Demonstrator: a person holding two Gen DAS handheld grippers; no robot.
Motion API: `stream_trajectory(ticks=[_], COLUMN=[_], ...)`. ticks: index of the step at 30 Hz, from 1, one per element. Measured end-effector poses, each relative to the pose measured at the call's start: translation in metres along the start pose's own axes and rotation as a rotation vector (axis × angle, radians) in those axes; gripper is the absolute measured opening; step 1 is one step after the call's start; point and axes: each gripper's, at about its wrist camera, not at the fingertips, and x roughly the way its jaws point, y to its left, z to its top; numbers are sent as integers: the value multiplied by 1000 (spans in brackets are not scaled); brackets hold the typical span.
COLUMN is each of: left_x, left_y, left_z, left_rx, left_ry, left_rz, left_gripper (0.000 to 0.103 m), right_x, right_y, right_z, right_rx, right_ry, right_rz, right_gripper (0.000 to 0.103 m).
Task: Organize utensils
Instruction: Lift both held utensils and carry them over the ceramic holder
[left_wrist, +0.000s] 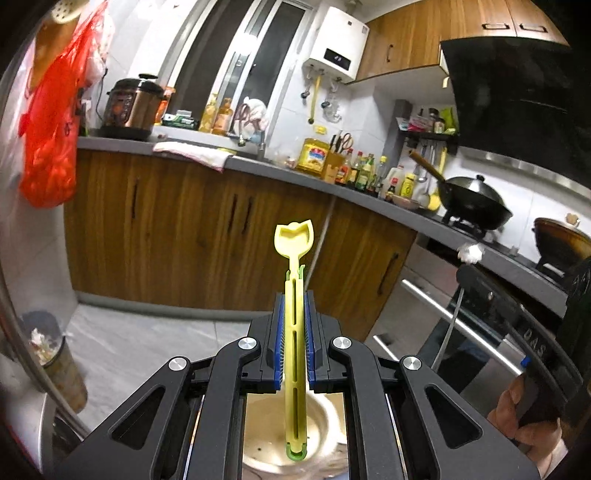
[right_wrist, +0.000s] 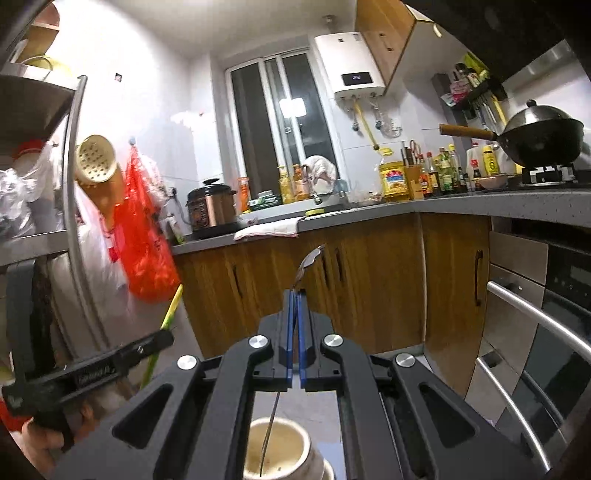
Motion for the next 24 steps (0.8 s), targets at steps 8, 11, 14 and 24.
stream_trajectory(ticks=[8,11,14,24], left_x=[25,27,24,-3], left_y=[3,2,0,1], left_z=[-16,-20,-25,-46], left_rx=[61,89,117,165], left_ry=[1,2,5,65], left_rz=[88,105,118,123], left_gripper=[10,10,10,10], right_x=[32,34,36,21], right_y=[-7,-1,6,-1], right_z=[-33,-42,-51,-58], right_rx=[3,-44,-90,-11], right_ry=[42,35,65,199], right_rz=[-17,-17,0,82], right_gripper=[2,2,2,2])
